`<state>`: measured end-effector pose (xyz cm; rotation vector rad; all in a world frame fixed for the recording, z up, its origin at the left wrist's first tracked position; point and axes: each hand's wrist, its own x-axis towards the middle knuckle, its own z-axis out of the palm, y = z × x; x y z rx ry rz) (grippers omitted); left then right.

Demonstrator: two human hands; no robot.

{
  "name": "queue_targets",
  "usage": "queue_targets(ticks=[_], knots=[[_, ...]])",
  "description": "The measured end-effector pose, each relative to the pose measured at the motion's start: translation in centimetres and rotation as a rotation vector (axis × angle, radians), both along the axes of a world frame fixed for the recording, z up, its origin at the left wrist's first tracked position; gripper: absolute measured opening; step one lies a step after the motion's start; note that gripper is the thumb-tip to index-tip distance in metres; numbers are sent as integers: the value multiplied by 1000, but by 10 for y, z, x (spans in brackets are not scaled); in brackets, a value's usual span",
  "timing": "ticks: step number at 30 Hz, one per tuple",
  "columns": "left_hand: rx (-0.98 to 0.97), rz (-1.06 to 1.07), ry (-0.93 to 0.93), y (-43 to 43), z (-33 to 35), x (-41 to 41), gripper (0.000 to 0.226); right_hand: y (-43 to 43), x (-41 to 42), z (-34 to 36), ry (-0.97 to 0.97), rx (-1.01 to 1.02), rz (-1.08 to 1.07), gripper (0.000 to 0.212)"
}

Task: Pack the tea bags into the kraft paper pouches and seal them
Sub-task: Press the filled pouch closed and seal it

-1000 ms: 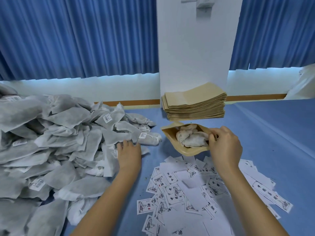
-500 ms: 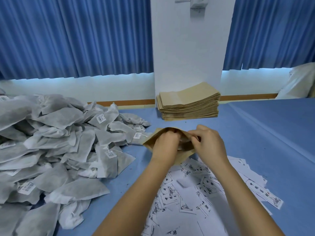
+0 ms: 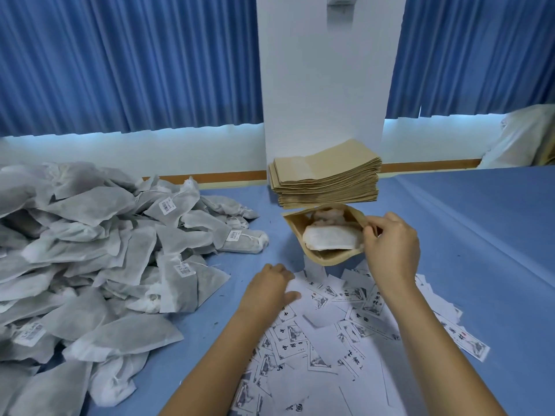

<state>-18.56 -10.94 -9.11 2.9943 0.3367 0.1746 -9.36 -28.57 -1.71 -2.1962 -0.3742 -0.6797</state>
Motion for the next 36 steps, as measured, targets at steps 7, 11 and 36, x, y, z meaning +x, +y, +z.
queue_targets(ticks=[7, 11, 36], knots=[[-73, 6, -328, -5, 10, -1, 20, -2, 5, 0, 3, 2, -23, 20], [-111, -78, -775, -3, 24, -18, 7, -1, 5, -1, 8, -11, -31, 19], [190, -293, -685, -37, 65, 0, 32, 2, -1, 3, 64, 43, 249, 14]])
